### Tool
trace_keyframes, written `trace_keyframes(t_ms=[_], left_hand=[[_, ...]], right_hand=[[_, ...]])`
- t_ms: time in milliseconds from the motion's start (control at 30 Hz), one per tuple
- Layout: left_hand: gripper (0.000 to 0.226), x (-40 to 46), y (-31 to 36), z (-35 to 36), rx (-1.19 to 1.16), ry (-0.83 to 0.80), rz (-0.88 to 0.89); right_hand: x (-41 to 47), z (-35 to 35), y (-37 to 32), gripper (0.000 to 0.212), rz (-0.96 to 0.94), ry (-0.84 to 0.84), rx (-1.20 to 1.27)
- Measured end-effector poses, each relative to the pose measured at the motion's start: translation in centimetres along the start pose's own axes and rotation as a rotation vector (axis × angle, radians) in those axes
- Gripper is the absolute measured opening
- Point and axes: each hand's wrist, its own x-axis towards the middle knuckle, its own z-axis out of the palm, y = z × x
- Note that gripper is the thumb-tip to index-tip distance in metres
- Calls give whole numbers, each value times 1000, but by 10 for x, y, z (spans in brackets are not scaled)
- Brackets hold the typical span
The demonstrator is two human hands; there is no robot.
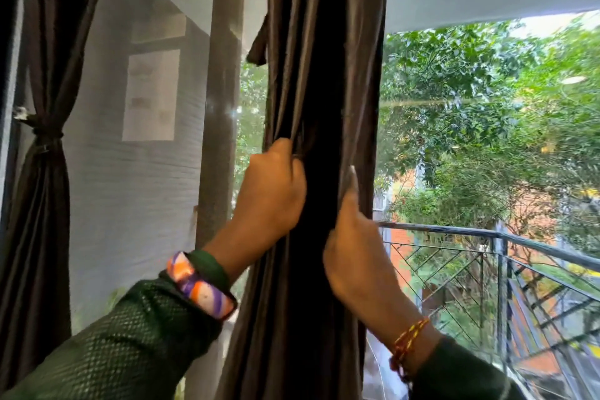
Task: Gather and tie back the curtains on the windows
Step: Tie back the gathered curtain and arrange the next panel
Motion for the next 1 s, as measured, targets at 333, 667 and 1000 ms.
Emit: trace_keyframes(t_ms=[333, 667, 1000], left_hand=[[39, -3, 9, 12, -139, -40, -24], [67, -8, -11, 9, -23, -86, -60], [44, -9, -1, 20, -21, -75, -53]], right_hand=[[-26, 35, -6, 98, -89, -195, 97], [-74, 72, 14, 112, 53, -584, 62], [42, -33, 5, 64, 211, -223, 685]])
